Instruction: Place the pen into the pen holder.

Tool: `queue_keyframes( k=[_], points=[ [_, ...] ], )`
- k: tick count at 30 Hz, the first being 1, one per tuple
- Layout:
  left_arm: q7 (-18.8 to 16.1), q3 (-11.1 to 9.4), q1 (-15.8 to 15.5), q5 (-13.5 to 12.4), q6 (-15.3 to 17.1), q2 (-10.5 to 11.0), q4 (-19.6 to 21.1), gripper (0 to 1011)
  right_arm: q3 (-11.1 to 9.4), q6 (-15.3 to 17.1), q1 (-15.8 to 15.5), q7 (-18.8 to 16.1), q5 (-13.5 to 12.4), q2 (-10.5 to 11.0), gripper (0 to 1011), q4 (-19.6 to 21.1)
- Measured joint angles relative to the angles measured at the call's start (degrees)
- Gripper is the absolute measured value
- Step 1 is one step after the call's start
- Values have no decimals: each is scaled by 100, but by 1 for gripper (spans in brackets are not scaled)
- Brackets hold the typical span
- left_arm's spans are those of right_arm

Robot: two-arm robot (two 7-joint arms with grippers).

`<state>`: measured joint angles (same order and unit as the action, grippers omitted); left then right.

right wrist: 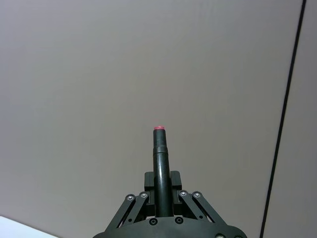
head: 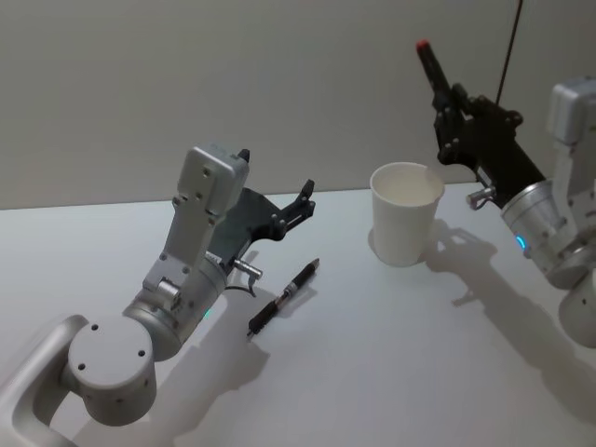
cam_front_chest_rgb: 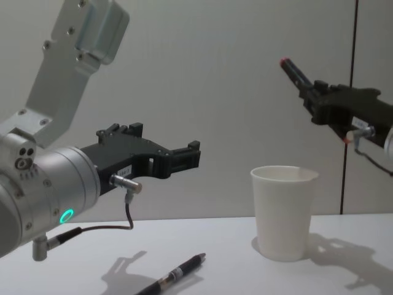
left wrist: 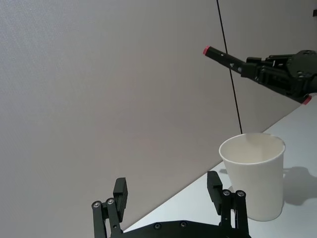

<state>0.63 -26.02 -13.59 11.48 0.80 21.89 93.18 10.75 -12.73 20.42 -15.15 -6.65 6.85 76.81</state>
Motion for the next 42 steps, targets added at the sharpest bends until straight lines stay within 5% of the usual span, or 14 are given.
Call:
queue_keyframes(
  k=[22, 42],
  points=[
    [0, 0, 0, 0, 0, 0, 0, 1001, 187, -1007, 552, -282, 216, -260, 172, -1190],
    [0, 0, 0, 0, 0, 0, 0, 1001, 317, -1328, 716, -354, 258, -391, 172, -1746]
  ],
)
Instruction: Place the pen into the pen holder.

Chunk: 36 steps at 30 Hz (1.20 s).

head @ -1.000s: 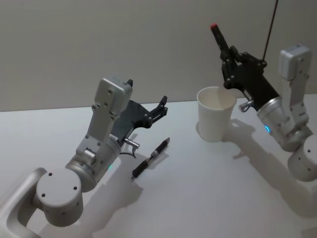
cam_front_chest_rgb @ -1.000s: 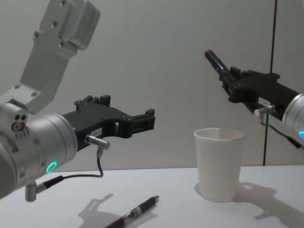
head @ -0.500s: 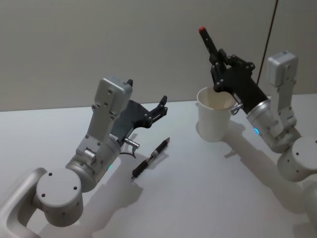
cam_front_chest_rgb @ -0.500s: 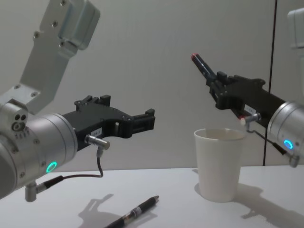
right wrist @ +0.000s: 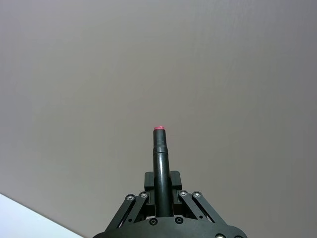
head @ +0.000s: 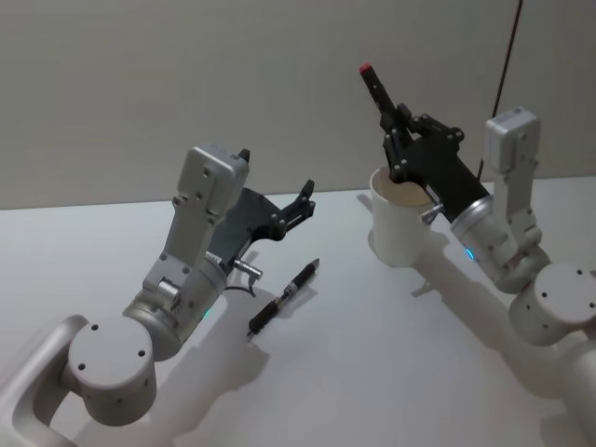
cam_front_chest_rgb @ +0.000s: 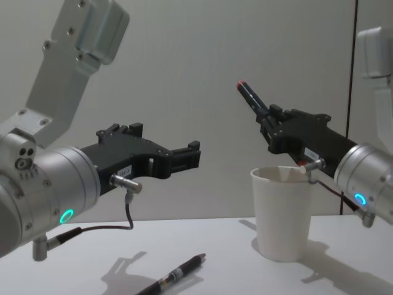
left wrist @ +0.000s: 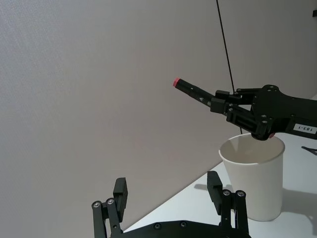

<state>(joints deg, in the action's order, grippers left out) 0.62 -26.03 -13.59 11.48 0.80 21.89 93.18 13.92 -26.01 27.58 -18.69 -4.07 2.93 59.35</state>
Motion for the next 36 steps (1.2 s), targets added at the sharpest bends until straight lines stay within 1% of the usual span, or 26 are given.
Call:
queue_keyframes(
  k=[11, 21, 23, 24, 26, 28, 30, 31, 33, 36],
  points=[
    [0, 0, 0, 0, 0, 0, 0, 1001, 44, -95, 90, 8, 56, -52, 172, -242],
    [0, 0, 0, 0, 0, 0, 0, 1001, 54, -121, 107, 41, 122, -57, 172, -322],
    [0, 0, 0, 0, 0, 0, 0, 1001, 56, -124, 109, 47, 133, -58, 187, -334],
    [0, 0, 0, 0, 0, 0, 0, 1001, 56, -125, 110, 48, 137, -58, 198, -337],
    [0, 0, 0, 0, 0, 0, 0, 1001, 58, -128, 110, 53, 143, -59, 257, -346],
    [0, 0, 0, 0, 0, 0, 0, 1001, 59, -131, 111, 55, 146, -60, 295, -351],
    [0, 0, 0, 0, 0, 0, 0, 1001, 60, -132, 113, 58, 153, -61, 369, -359],
    [0, 0, 0, 0, 0, 0, 0, 1001, 60, -133, 113, 59, 155, -61, 389, -362],
    [0, 0, 0, 0, 0, 0, 0, 1001, 61, -135, 114, 61, 160, -61, 469, -367],
    [0, 0, 0, 0, 0, 0, 0, 1001, 61, -137, 116, 63, 164, -61, 548, -371]
  ],
)
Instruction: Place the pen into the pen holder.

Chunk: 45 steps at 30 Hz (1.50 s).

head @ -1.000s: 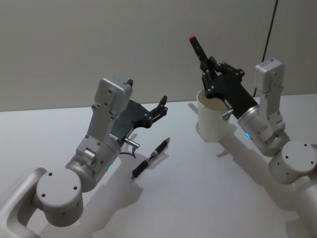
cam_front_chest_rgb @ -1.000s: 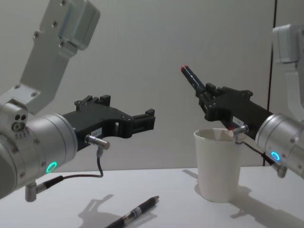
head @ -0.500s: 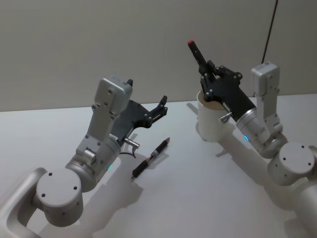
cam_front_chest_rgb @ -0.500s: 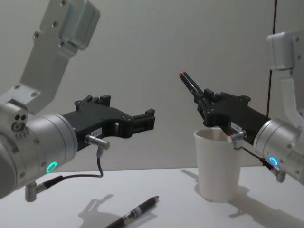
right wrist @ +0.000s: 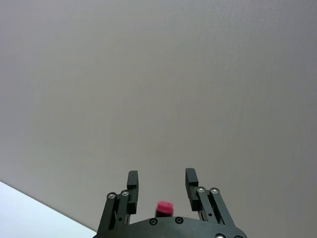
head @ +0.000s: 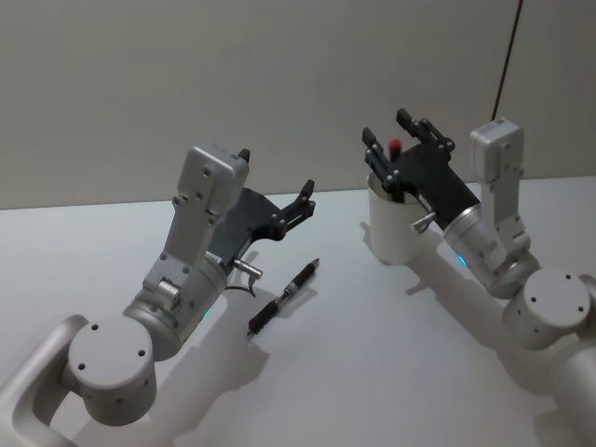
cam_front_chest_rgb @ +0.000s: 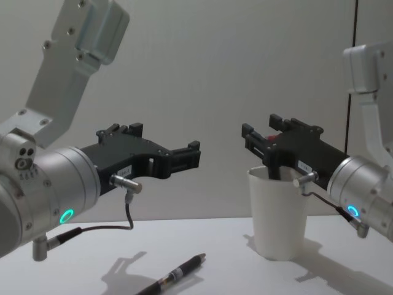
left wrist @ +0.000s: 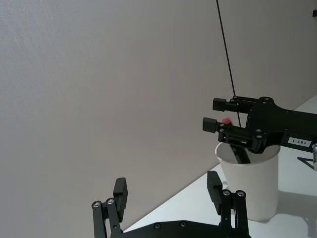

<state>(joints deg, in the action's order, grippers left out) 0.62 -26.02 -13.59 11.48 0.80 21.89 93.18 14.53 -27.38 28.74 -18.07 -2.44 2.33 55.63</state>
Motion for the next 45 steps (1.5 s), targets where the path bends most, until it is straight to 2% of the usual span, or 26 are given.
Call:
queue_keyframes(
  k=[1, 4, 6, 7, 12, 14, 16, 23, 28, 30, 34, 45],
  points=[
    [0, 0, 0, 0, 0, 0, 0, 1001, 0, -1, 0, 1, 2, 0, 609, -2],
    [0, 0, 0, 0, 0, 0, 0, 1001, 0, -3, 2, 3, 5, 0, 670, -7],
    [0, 0, 0, 0, 0, 0, 0, 1001, 0, -4, 3, 4, 7, 0, 751, -8],
    [0, 0, 0, 0, 0, 0, 0, 1001, 0, -4, 3, 4, 7, 0, 751, -9],
    [0, 0, 0, 0, 0, 0, 0, 1001, -1, -2, 3, 4, 8, 2, 929, -9],
    [0, 0, 0, 0, 0, 0, 0, 1001, -8, 20, -5, 2, -22, 8, 944, 23],
    [0, 0, 0, 0, 0, 0, 0, 1001, -24, 57, -32, -2, -76, 18, 1001, 98],
    [0, 0, 0, 0, 0, 0, 0, 1001, -121, 326, -227, 9, -390, 120, 1001, 544],
    [0, 0, 0, 0, 0, 0, 0, 1001, -220, 626, -493, 129, -624, 249, 1001, 1042],
    [0, 0, 0, 0, 0, 0, 0, 1001, -277, 871, -705, 252, -766, 337, 1001, 1394],
    [0, 0, 0, 0, 0, 0, 0, 1001, -336, 1099, -960, 377, -882, 442, 1001, 1779],
    [0, 0, 0, 0, 0, 0, 0, 1001, -324, 1212, -1076, 444, -915, 518, 1001, 1941]
  ],
)
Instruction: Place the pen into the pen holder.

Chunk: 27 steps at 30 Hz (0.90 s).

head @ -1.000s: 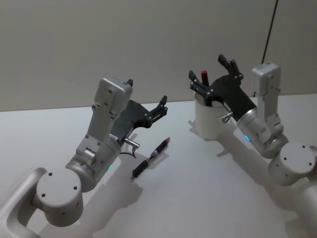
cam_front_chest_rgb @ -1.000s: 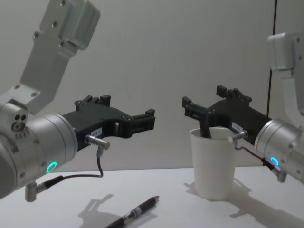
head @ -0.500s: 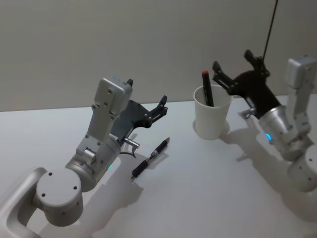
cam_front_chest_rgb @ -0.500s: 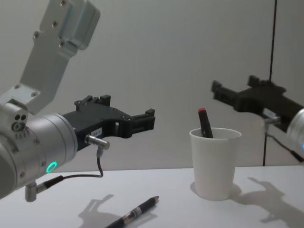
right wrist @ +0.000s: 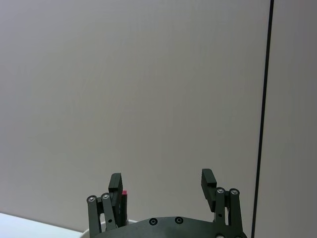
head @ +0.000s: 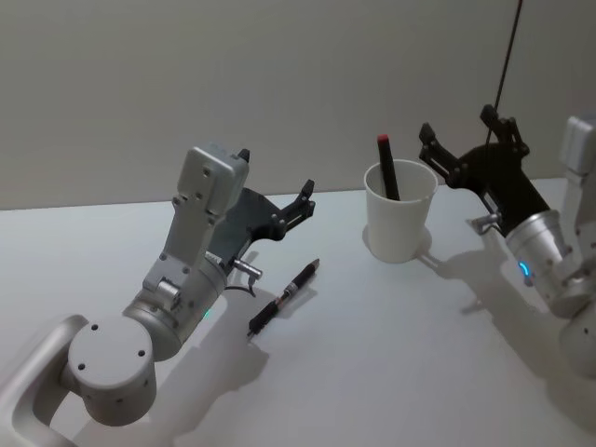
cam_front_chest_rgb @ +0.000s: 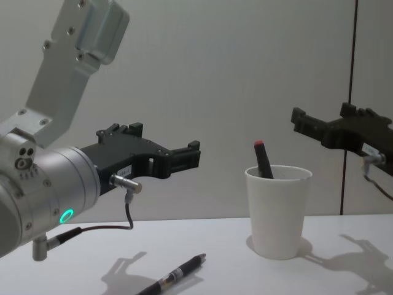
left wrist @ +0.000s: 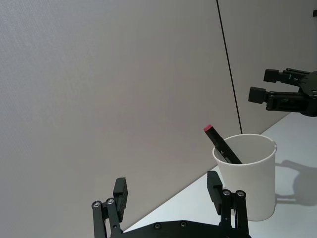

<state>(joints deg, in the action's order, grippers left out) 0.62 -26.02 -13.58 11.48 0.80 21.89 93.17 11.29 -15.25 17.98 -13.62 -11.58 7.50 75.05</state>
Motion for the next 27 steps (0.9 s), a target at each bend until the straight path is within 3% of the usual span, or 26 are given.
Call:
queue_keyframes(
  k=[27],
  points=[
    [1, 0, 0, 0, 0, 0, 0, 1001, 130, 1303, -1427, 745, -377, 897, 1001, 1985]
  ],
)
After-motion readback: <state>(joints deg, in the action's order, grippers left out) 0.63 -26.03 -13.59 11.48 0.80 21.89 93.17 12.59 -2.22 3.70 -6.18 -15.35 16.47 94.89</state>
